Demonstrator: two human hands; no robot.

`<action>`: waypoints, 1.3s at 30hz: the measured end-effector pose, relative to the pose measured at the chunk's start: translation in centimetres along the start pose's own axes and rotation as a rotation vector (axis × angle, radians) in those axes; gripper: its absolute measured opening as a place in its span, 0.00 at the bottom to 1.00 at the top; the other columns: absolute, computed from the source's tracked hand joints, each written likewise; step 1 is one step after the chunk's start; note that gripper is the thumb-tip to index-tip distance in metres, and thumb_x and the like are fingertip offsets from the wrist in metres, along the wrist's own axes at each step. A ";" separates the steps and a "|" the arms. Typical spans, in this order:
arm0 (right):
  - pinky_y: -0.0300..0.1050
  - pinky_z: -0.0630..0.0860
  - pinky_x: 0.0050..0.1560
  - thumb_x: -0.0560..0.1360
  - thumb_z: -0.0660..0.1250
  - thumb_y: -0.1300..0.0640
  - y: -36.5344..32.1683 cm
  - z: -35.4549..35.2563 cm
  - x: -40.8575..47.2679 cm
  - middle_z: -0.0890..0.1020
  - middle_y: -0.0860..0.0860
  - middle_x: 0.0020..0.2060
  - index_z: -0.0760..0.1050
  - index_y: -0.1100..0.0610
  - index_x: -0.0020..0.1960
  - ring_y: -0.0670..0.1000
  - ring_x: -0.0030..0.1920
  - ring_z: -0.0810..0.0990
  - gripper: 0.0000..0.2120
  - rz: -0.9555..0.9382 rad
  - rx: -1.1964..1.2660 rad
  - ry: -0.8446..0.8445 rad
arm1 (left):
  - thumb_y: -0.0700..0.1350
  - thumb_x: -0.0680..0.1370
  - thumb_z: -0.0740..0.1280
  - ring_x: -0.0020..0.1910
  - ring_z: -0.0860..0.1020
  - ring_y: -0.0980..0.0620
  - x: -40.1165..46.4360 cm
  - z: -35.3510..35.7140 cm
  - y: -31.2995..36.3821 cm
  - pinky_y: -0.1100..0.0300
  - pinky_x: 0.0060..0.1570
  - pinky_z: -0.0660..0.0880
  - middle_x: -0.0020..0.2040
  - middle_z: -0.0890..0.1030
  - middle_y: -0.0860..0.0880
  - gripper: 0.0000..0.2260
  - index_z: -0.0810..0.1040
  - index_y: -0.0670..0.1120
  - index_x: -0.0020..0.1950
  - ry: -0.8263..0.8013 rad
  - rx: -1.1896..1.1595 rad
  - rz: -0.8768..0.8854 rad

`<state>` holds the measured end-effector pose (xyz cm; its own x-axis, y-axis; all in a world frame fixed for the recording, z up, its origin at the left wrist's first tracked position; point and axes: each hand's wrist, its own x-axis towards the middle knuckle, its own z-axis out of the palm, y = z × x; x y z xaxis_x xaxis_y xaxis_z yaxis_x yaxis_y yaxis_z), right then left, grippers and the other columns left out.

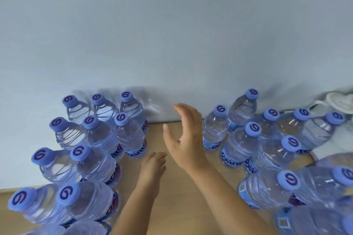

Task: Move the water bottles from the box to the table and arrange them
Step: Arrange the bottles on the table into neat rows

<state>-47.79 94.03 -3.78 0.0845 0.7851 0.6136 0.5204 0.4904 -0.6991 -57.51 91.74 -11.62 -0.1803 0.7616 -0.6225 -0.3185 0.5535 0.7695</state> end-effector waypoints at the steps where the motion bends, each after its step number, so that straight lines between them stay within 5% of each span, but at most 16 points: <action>1: 0.43 0.65 0.64 0.71 0.64 0.60 0.6 -1.3 0.2 0.75 0.61 0.56 0.69 0.63 0.62 0.56 0.59 0.70 0.20 -0.023 -0.054 0.133 | 0.36 0.77 0.62 0.54 0.75 0.46 -0.4 0.9 -0.1 0.53 0.57 0.70 0.51 0.77 0.41 0.11 0.73 0.35 0.59 -0.019 0.000 -0.013; 4: 0.50 0.65 0.65 0.71 0.63 0.63 2.7 -4.5 1.4 0.72 0.63 0.61 0.65 0.61 0.66 0.59 0.63 0.68 0.24 0.081 -0.189 0.299 | 0.36 0.78 0.63 0.44 0.75 0.50 -1.3 3.3 -1.1 0.56 0.48 0.71 0.43 0.76 0.47 0.04 0.74 0.42 0.45 -0.095 0.084 -0.067; 9: 0.41 0.62 0.62 0.74 0.67 0.62 6.1 -5.1 1.7 0.70 0.59 0.66 0.61 0.63 0.70 0.58 0.66 0.68 0.27 0.557 -0.089 0.035 | 0.36 0.78 0.63 0.45 0.77 0.48 -2.5 5.3 -3.1 0.58 0.43 0.72 0.45 0.77 0.46 0.03 0.75 0.41 0.50 -0.194 0.212 -0.127; 13: 0.45 0.71 0.51 0.75 0.66 0.60 7.1 -4.8 1.9 0.77 0.59 0.50 0.71 0.65 0.54 0.58 0.52 0.76 0.11 0.579 -0.078 0.038 | 0.37 0.76 0.66 0.50 0.76 0.47 -2.2 5.3 -3.5 0.57 0.45 0.72 0.51 0.78 0.45 0.15 0.72 0.40 0.63 -0.223 0.317 -0.087; 18: 0.42 0.70 0.46 0.74 0.68 0.54 5.9 -6.1 1.2 0.79 0.53 0.45 0.74 0.61 0.49 0.52 0.47 0.76 0.10 0.492 0.006 -0.013 | 0.38 0.72 0.72 0.59 0.73 0.53 -1.8 4.2 -2.8 0.57 0.55 0.68 0.67 0.70 0.50 0.33 0.62 0.46 0.74 -0.237 0.516 0.143; 21: 0.32 0.67 0.37 0.73 0.70 0.52 3.9 -7.4 1.8 0.76 0.40 0.33 0.74 0.57 0.44 0.39 0.36 0.73 0.09 0.497 0.207 -0.025 | 0.44 0.61 0.78 0.62 0.73 0.54 -2.7 3.2 -1.9 0.53 0.60 0.70 0.65 0.74 0.53 0.42 0.65 0.51 0.72 -0.298 0.509 0.267; 24: 0.28 0.65 0.33 0.71 0.72 0.55 1.5 -8.1 2.7 0.73 0.38 0.25 0.74 0.52 0.37 0.37 0.29 0.70 0.08 0.471 0.425 -0.097 | 0.48 0.53 0.78 0.46 0.80 0.53 -4.5 1.7 -1.2 0.54 0.48 0.78 0.51 0.82 0.45 0.37 0.73 0.46 0.60 -0.340 0.406 0.346; 28: 0.30 0.70 0.37 0.70 0.74 0.55 -0.6 -7.2 3.7 0.76 0.40 0.32 0.76 0.53 0.40 0.38 0.33 0.74 0.06 0.519 0.595 -0.217 | 0.44 0.54 0.76 0.38 0.78 0.53 -6.8 -0.3 -1.0 0.61 0.38 0.76 0.40 0.81 0.46 0.29 0.75 0.37 0.52 -0.417 0.242 0.344; 33: 0.52 0.76 0.55 0.67 0.73 0.51 -0.5 -6.3 3.4 0.82 0.53 0.47 0.70 0.56 0.57 0.52 0.50 0.81 0.22 0.664 0.815 -0.632 | 0.38 0.50 0.72 0.42 0.80 0.39 -8.6 -4.3 -1.8 0.49 0.43 0.79 0.42 0.82 0.36 0.32 0.73 0.31 0.53 -0.612 0.195 0.126; 36: 0.45 0.78 0.46 0.65 0.74 0.48 -1.5 -4.9 2.6 0.84 0.50 0.46 0.70 0.51 0.54 0.49 0.47 0.83 0.22 0.633 0.703 -0.551 | 0.40 0.54 0.74 0.44 0.82 0.44 -9.1 -4.2 -1.2 0.53 0.44 0.80 0.45 0.83 0.39 0.29 0.77 0.37 0.54 -0.589 0.137 0.130; 39: 0.38 0.74 0.39 0.66 0.74 0.43 -2.5 -3.8 1.9 0.81 0.46 0.48 0.68 0.45 0.55 0.44 0.47 0.81 0.23 0.560 0.446 -0.450 | 0.45 0.56 0.77 0.42 0.80 0.52 -9.4 -3.6 -0.7 0.61 0.43 0.77 0.43 0.83 0.46 0.23 0.80 0.43 0.50 -0.451 0.232 0.331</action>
<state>-45.71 92.85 0.49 -0.1659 0.9861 -0.0053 0.1104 0.0132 -0.9938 -58.97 82.97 -6.76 0.1936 0.9455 -0.2619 -0.0922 0.2833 0.9546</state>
